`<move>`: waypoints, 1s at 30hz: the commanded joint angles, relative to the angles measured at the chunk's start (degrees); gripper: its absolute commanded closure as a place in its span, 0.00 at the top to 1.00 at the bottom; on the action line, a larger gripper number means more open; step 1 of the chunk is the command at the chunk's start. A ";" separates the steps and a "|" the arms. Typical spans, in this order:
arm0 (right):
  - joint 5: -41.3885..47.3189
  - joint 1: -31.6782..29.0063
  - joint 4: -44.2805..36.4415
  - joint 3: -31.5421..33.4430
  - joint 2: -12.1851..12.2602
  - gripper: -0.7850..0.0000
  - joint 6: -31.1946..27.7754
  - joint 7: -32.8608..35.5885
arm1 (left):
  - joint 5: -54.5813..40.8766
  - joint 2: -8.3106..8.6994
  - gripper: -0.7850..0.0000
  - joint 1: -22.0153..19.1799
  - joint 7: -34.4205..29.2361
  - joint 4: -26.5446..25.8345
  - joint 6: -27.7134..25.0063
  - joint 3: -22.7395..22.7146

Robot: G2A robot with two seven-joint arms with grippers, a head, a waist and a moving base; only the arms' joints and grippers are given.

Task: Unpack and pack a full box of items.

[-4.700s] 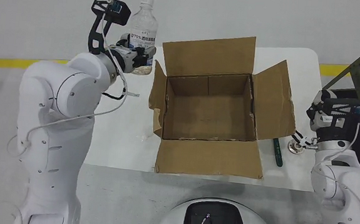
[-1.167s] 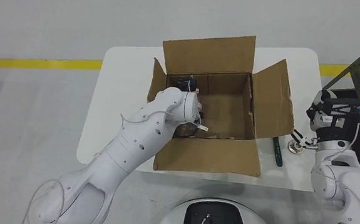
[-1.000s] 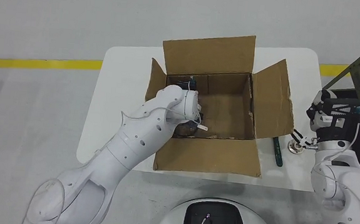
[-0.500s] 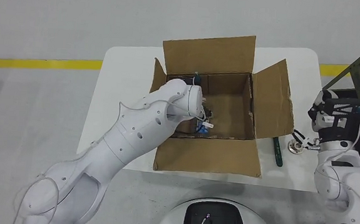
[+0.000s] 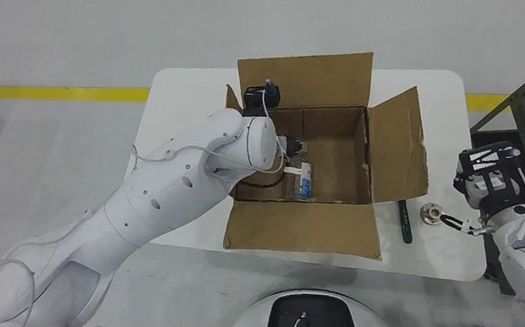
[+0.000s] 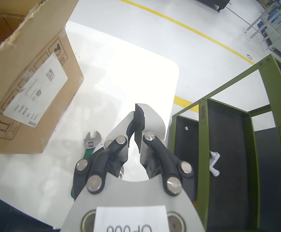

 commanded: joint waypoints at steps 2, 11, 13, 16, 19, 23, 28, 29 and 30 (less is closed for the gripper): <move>0.16 0.02 0.05 -0.02 -0.02 0.00 0.13 -0.14 | -0.77 2.37 1.00 -0.39 1.64 -2.76 1.64 1.23; 1.29 -0.36 0.39 -0.29 -0.07 0.00 0.62 -0.46 | -1.88 3.39 1.00 -0.73 2.29 -4.28 2.29 1.91; 0.45 -0.94 -0.27 -0.60 0.06 0.00 0.75 1.59 | -1.88 3.39 1.00 -0.73 2.29 -4.28 2.29 1.91; -0.75 -1.25 -0.71 -1.49 0.14 0.00 3.33 12.07 | -1.88 3.39 1.00 -0.73 2.29 -4.28 2.29 1.91; 3.59 0.39 -1.81 -2.65 -0.03 0.00 7.82 22.81 | -1.88 3.39 1.00 -0.73 2.29 -4.28 2.29 1.91; 7.67 2.16 -3.20 -4.46 -0.17 0.00 12.28 29.90 | -1.88 3.39 1.00 -0.73 2.29 -4.28 2.29 1.91; 8.95 2.67 -3.31 -5.37 -0.19 0.00 13.81 32.10 | -1.88 3.39 1.00 -0.73 2.29 -4.28 2.29 1.91; 8.95 2.67 -3.31 -5.37 -0.19 0.00 13.81 32.10 | -1.88 3.39 1.00 -0.73 2.29 -4.28 2.29 1.91; 8.95 2.67 -3.31 -5.37 -0.19 0.00 13.81 32.10 | -1.88 3.39 1.00 -0.73 2.29 -4.28 2.29 1.91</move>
